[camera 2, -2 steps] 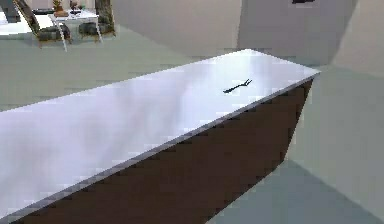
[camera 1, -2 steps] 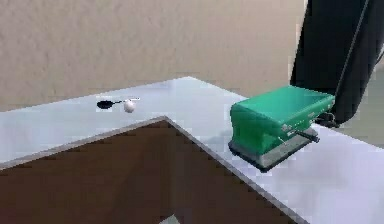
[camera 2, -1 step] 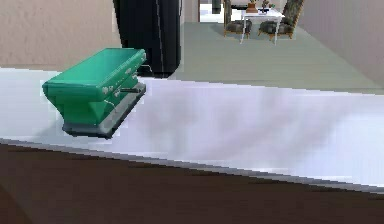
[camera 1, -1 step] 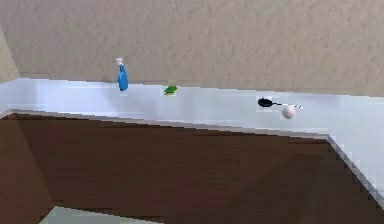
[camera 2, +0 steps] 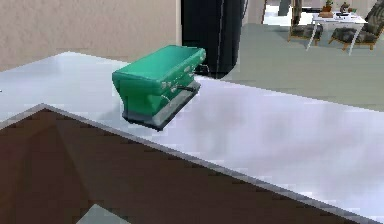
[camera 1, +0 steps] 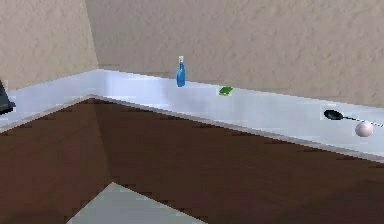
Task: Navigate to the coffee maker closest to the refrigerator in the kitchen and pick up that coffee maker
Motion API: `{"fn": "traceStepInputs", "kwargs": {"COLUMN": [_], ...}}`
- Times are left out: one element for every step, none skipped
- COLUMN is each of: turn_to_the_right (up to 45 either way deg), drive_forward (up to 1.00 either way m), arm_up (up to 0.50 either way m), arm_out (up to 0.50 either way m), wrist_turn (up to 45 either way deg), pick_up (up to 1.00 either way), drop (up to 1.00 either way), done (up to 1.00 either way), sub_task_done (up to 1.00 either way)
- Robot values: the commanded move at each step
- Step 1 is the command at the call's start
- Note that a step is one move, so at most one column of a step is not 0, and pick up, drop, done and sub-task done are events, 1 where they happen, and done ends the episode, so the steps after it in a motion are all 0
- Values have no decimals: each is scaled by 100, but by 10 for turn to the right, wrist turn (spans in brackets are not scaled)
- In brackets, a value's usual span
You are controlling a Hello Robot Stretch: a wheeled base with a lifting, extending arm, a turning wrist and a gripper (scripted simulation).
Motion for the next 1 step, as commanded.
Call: {"fn": "traceStepInputs", "kwargs": {"turn_to_the_right": [0], "drive_forward": [0], "arm_up": [50], "arm_out": [0], "wrist_turn": [0], "pick_up": [0], "drop": [0], "done": [0], "sub_task_done": [0]}}
